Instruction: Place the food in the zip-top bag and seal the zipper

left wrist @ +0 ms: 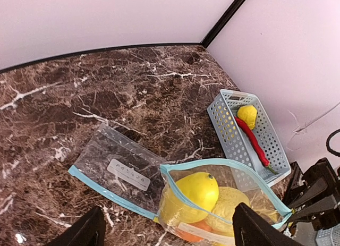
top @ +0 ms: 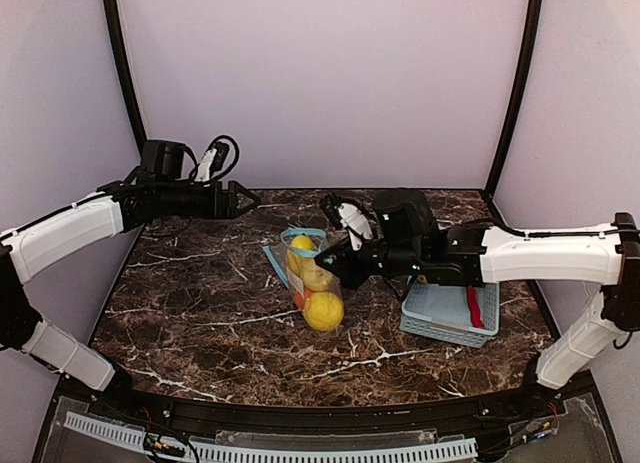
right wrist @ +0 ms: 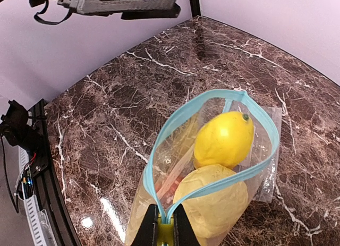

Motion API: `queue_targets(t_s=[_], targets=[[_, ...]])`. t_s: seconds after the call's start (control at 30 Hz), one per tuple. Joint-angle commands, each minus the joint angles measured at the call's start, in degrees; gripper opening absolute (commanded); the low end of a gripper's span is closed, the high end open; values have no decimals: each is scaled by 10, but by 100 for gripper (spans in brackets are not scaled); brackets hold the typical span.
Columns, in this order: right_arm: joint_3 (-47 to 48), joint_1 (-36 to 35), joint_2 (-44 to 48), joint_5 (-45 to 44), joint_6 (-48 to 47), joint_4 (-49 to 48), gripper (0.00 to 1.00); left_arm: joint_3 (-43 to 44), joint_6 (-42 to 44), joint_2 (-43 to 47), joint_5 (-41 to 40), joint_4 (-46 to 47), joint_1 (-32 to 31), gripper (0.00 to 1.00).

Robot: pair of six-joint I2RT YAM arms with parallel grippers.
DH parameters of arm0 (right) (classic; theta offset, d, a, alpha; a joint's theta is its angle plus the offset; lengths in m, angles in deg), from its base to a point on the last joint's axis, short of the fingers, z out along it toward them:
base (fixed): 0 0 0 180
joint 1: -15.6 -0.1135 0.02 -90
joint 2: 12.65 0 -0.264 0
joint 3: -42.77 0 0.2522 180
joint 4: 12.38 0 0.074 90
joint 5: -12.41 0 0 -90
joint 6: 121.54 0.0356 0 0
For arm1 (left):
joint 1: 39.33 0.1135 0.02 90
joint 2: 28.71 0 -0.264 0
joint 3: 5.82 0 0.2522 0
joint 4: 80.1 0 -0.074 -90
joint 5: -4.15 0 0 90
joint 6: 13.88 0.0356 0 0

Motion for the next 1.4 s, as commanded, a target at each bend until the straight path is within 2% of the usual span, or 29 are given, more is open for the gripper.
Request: queue_targets(t_s=[0.0, 0.13, 0.2, 0.47, 0.87, 1.2, 1.37], targets=[[-23, -12, 0, 38, -22, -48, 0, -2, -10, -38, 72, 10, -1, 85], [-27, -18, 4, 38, -22, -44, 0, -3, -16, -57, 150, 40, -1, 89], [-29, -19, 12, 42, -24, -40, 0, -4, -14, -61, 164, 46, -2, 89], [-42, -20, 34, 75, -31, -8, 0, -5, -16, -92, 162, 43, -5, 92], [-39, -33, 20, 102, -36, 12, 0, 16, 1, -156, 157, 9, -51, 92], [-9, -39, -13, 123, -46, 33, 0, 27, 5, -184, 136, 4, -57, 72], [-3, -41, -18, 120, -46, 40, 0, 27, 3, -187, 142, 12, -57, 46]])
